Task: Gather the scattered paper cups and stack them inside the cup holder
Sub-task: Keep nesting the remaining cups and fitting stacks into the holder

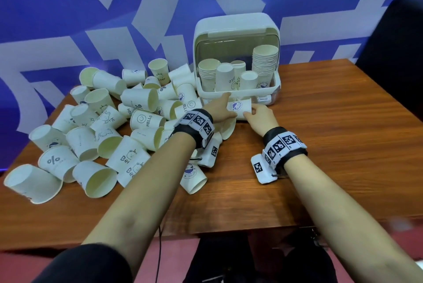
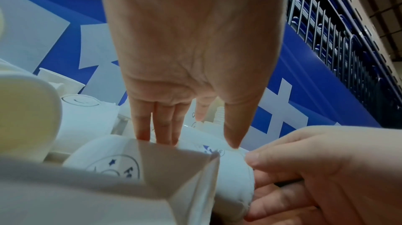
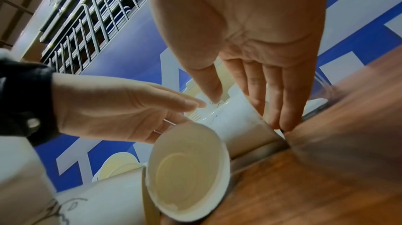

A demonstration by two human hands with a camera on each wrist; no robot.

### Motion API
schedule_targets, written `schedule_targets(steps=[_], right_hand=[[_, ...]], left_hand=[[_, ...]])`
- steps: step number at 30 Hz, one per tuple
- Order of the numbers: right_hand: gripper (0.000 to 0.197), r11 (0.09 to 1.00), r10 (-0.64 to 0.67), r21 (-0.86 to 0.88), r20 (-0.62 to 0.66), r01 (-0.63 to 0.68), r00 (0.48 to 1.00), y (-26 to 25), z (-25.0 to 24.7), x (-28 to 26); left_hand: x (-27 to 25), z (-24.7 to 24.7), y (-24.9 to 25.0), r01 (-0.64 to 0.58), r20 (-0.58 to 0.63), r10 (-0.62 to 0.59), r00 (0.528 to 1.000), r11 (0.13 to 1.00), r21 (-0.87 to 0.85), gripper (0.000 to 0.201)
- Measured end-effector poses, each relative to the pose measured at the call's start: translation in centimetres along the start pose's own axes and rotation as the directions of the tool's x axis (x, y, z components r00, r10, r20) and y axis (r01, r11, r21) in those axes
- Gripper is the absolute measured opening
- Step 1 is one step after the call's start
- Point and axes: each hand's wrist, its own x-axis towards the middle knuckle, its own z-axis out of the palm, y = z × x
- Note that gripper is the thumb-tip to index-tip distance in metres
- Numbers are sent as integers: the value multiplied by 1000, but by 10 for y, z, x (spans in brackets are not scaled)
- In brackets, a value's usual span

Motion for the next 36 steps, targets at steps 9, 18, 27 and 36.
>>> schedule_targets(steps=[9,18,27,36], right_hand=[[39,993,-70,90,-73,76,995,-7,-20,-17],[41,930,-132,296,-277,215,952,-27,-70,-27],[14,936,-314,22,-406,352,858,-44,-114,-7],[23,888,-437,-281,-263,365,860,-35,-124,42]], left_hand=[[-16,-18,13,-145,-202,107,973,972,-184,67],[-24,-33,59,-316,-349,203,915,898,-306,73],[-2,-33,84,-384,-307,303,902,889,-250,72],[45,-47,74,-387,-331,326,885,912,-137,67]])
